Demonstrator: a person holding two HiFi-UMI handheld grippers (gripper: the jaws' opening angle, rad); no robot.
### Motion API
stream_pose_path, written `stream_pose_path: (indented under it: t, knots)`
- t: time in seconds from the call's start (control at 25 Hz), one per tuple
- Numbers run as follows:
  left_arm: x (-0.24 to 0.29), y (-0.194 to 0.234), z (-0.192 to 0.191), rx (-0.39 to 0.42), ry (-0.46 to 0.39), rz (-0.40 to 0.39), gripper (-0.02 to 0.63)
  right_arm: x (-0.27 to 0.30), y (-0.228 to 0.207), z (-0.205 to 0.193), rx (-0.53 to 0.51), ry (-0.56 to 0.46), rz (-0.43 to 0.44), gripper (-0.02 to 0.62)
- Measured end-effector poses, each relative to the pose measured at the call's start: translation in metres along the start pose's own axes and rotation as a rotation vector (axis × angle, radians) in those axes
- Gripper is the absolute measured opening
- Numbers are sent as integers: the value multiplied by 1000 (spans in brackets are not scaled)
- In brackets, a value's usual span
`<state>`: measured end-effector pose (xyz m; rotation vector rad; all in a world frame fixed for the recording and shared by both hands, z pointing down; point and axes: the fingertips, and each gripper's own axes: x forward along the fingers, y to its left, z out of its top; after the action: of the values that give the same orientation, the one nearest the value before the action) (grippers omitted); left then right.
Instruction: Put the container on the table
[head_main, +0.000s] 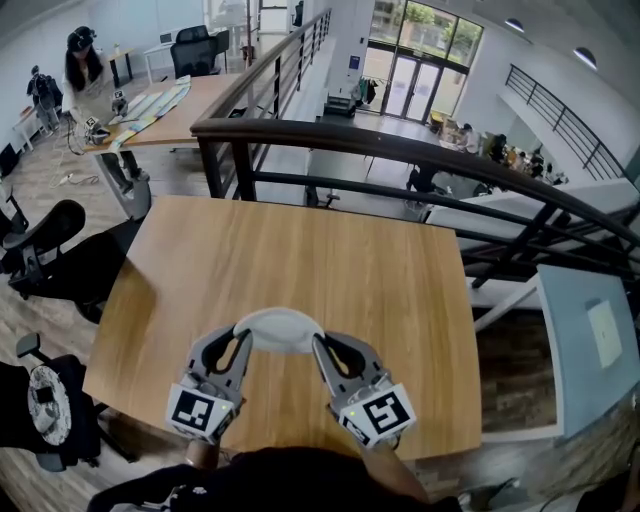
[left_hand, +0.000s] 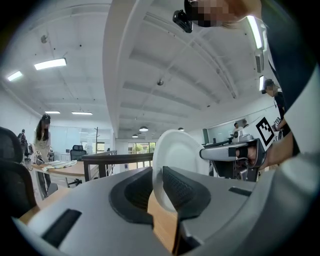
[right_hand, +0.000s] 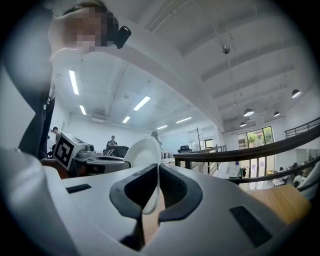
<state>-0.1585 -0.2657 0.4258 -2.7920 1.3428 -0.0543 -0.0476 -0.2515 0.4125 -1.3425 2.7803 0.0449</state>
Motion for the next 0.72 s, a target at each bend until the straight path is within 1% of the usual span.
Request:
stream_pose_path:
  t: [0.16, 0.32, 0.52, 0.72]
  knots:
    - [6, 10, -8, -18, 15, 16, 51, 12, -5, -9, 14, 41, 8, 21]
    - [13, 14, -19, -34, 32, 17, 51, 20, -12, -24, 6, 96, 22, 21]
    - [17, 16, -30, -67, 26, -17, 51, 25, -18, -48, 55, 160, 19, 23]
    - [21, 21, -46, -64, 68, -21, 51, 29, -19, -61, 80, 184, 17, 23]
